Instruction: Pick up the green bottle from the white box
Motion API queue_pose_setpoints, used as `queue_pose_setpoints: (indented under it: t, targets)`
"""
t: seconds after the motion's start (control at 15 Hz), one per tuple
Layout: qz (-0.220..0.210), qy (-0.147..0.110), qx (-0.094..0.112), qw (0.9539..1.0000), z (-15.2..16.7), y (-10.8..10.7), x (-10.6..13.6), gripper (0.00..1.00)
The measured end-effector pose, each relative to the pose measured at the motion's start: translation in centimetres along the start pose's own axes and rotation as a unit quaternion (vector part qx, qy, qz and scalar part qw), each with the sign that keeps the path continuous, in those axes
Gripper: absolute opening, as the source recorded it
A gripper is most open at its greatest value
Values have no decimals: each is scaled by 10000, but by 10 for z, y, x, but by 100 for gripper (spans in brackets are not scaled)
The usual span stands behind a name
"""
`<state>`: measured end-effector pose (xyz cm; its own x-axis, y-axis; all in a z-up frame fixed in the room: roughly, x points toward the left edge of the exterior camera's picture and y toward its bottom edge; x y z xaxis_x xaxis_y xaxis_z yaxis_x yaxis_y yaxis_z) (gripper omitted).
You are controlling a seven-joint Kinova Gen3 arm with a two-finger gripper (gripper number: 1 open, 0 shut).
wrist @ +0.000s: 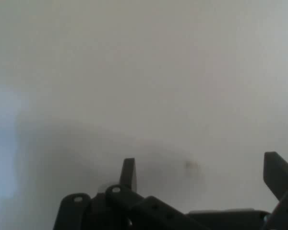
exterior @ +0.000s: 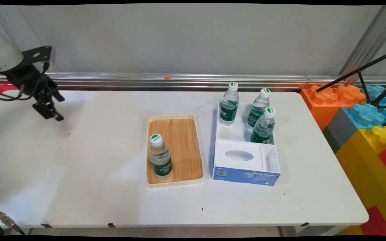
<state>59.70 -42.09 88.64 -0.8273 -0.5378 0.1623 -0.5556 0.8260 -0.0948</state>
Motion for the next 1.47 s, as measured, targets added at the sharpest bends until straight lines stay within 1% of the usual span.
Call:
queue_pose_setpoints:
  t: [0.13,0.27,0.47,0.6,0.73,0.93,1.13,1.2,1.47]
  targets:
    - [6,167,-73,9998,-1,-5,19,100]
    - [51,382,-162,9991,-2,-7,48,100]
    - [96,674,-238,9974,-4,-5,101,100]
    - [50,873,-280,9958,-7,1,137,100]
    - [4,1015,-311,9943,-9,6,161,100]
    - [-114,1304,-335,9908,-12,14,210,100]
    - [-282,1572,-374,9865,-13,26,252,100]
    - [-346,1646,-378,9850,-12,30,263,100]
    - [-585,1876,-425,9796,-4,43,295,100]
